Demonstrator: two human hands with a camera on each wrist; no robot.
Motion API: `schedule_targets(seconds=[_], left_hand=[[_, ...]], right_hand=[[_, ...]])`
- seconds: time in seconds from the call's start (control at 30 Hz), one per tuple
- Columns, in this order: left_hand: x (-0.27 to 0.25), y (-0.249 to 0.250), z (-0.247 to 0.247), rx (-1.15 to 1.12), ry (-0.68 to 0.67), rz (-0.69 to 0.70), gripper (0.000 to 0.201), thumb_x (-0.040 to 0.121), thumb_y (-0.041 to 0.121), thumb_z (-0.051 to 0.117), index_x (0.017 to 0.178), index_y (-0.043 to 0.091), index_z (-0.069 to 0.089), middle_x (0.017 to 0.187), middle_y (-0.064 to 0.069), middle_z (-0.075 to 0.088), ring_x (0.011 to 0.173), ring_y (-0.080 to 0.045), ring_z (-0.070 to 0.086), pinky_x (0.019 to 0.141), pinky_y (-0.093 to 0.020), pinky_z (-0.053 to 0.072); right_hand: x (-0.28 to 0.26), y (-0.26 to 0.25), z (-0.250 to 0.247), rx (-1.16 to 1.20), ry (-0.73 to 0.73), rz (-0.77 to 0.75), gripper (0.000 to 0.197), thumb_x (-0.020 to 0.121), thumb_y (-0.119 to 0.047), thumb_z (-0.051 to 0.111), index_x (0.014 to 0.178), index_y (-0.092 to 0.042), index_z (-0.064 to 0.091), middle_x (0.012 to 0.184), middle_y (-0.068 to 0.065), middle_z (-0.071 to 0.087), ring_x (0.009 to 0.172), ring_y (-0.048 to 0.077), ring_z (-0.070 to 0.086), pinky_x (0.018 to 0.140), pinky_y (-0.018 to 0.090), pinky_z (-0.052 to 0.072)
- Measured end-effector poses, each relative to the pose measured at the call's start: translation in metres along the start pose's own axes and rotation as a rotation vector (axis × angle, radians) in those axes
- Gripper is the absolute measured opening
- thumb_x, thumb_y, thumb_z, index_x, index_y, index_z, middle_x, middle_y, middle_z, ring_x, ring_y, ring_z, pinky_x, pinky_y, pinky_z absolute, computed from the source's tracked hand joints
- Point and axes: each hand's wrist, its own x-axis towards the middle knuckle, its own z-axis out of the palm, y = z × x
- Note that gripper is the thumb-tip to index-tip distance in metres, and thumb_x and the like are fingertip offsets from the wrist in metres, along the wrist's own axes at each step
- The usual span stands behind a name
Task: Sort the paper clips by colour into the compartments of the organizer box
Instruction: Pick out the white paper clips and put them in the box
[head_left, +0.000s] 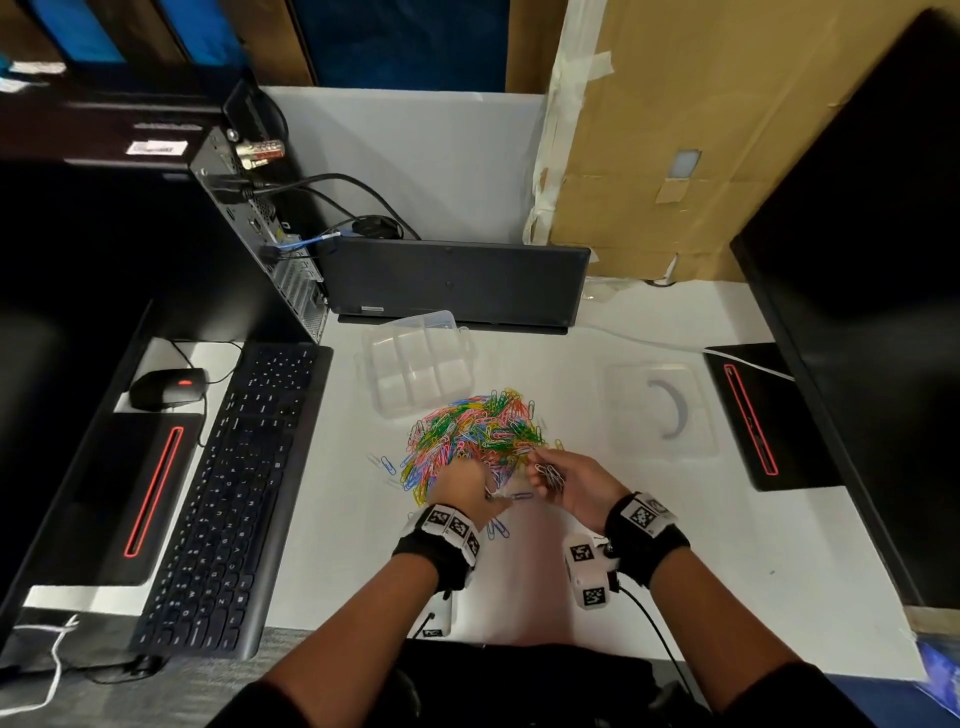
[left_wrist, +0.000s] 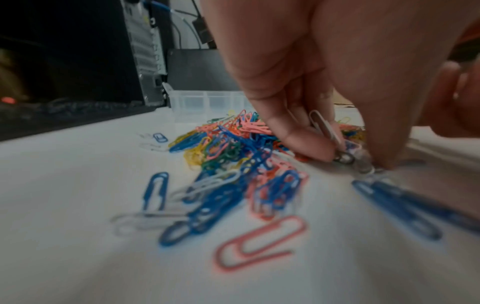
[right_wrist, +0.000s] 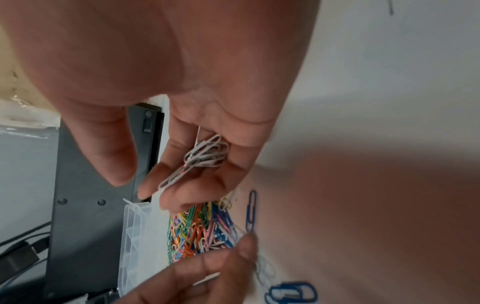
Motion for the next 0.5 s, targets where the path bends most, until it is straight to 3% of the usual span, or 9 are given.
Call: schedule_targets(seconds=[0.07, 0.17, 0.23, 0.3, 0.37, 0.4, 0.5], left_hand=[[0.001, 0.004, -0.001, 0.014, 0.012, 0.004, 0.020, 0.084, 0.037, 0.067, 0.081, 0.018, 0.072, 0.081, 0.000, 0.071, 0.079, -0.017, 0.066, 0.076, -0.033, 0.058], [0.003, 0.005, -0.005, 0.030, -0.014, 0.024, 0.021, 0.089, 0.027, 0.060, 0.085, 0.010, 0.073, 0.089, -0.007, 0.072, 0.086, -0.023, 0.067, 0.081, -0.035, 0.056], [0.005, 0.000, -0.007, -0.022, -0.020, 0.018, 0.020, 0.089, 0.025, 0.062, 0.085, 0.008, 0.073, 0.089, -0.007, 0.073, 0.086, -0.022, 0.068, 0.082, -0.034, 0.056], [0.006, -0.008, -0.010, -0.098, -0.001, -0.002, 0.016, 0.088, 0.025, 0.066, 0.085, 0.012, 0.074, 0.089, -0.003, 0.073, 0.084, -0.017, 0.067, 0.081, -0.028, 0.054], [0.005, -0.015, -0.015, -0.173, 0.028, -0.012, 0.014, 0.085, 0.025, 0.070, 0.085, 0.013, 0.076, 0.087, 0.001, 0.073, 0.077, -0.011, 0.064, 0.075, -0.022, 0.051], [0.005, -0.018, -0.018, -0.211, 0.031, -0.004, 0.012, 0.084, 0.023, 0.072, 0.085, 0.013, 0.077, 0.085, 0.001, 0.073, 0.073, -0.010, 0.063, 0.074, -0.022, 0.052], [0.000, -0.026, -0.023, -0.351, 0.048, 0.032, 0.003, 0.080, 0.013, 0.075, 0.078, 0.013, 0.077, 0.079, -0.001, 0.074, 0.066, -0.009, 0.063, 0.066, -0.022, 0.053]], right_hand=[[0.002, 0.002, -0.001, -0.107, 0.095, -0.041, 0.012, 0.092, -0.018, 0.064, 0.094, -0.007, 0.067, 0.075, 0.003, 0.061, 0.062, 0.013, 0.054, 0.055, 0.022, 0.047], [0.006, 0.006, -0.010, -0.308, 0.312, -0.125, 0.011, 0.087, -0.014, 0.072, 0.090, -0.002, 0.073, 0.062, 0.001, 0.054, 0.054, 0.013, 0.045, 0.048, 0.021, 0.039], [0.007, 0.005, -0.016, -0.546, 0.357, -0.201, 0.007, 0.085, -0.013, 0.074, 0.086, -0.008, 0.077, 0.056, -0.006, 0.056, 0.054, 0.013, 0.046, 0.050, 0.020, 0.039], [0.006, 0.004, -0.017, -0.863, 0.350, -0.281, 0.002, 0.082, -0.019, 0.076, 0.082, -0.019, 0.079, 0.066, -0.015, 0.065, 0.063, 0.001, 0.056, 0.060, 0.011, 0.041], [0.005, 0.005, -0.012, -1.064, 0.321, -0.322, 0.005, 0.081, -0.020, 0.076, 0.085, -0.019, 0.079, 0.078, -0.015, 0.068, 0.074, -0.007, 0.057, 0.065, -0.001, 0.037], [0.006, 0.005, -0.008, -1.102, 0.306, -0.317, 0.006, 0.083, -0.019, 0.075, 0.087, -0.018, 0.079, 0.078, -0.013, 0.068, 0.072, -0.007, 0.057, 0.066, -0.002, 0.037], [0.008, 0.006, 0.004, -0.979, 0.251, -0.286, 0.021, 0.084, -0.003, 0.066, 0.077, -0.020, 0.076, 0.074, 0.001, 0.074, 0.059, 0.002, 0.064, 0.069, 0.016, 0.050]])
